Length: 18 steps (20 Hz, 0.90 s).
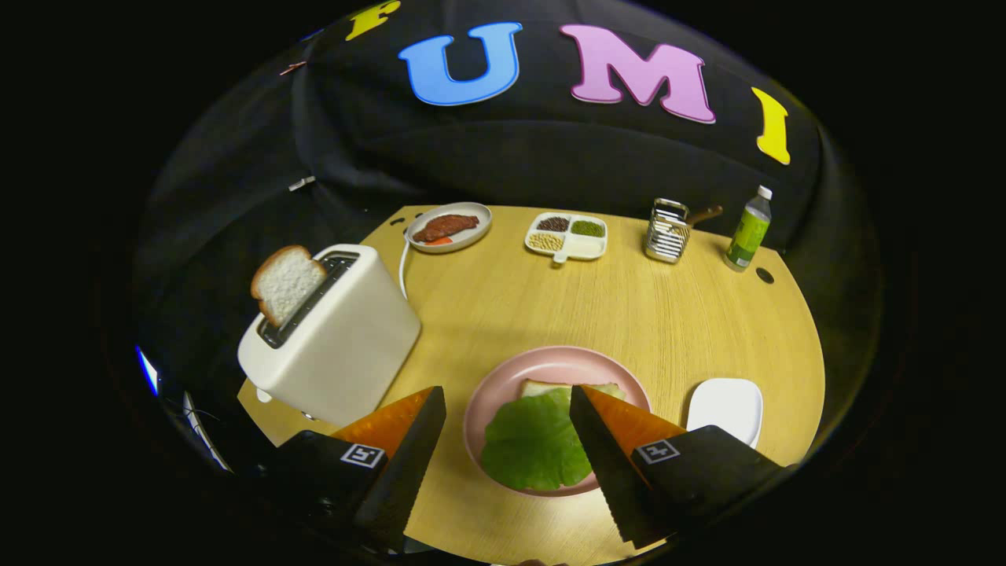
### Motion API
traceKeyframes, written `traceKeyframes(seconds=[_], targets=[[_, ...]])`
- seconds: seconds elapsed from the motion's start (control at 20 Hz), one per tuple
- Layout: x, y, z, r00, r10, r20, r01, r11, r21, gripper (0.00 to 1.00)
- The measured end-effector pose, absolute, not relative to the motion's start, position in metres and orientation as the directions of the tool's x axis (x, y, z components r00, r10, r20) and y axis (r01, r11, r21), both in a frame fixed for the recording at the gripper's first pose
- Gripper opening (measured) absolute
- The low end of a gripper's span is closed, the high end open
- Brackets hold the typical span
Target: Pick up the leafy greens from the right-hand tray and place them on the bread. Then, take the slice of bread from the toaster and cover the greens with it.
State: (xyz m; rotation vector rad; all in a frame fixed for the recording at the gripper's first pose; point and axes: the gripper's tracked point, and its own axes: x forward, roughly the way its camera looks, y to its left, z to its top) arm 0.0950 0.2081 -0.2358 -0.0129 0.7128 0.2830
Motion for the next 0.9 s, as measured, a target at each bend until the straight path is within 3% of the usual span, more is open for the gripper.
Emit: traceKeyframes(seconds=[0.4, 0.9], targets=[[0.102, 0.316, -0.173, 0.728, 0.377, -0.573, -0.402, 0.911, 0.089, 0.99], [0.106, 0.439, -0.165, 0.665, 0.488, -0.566, -0.566, 0.823, 0.045, 0.99]])
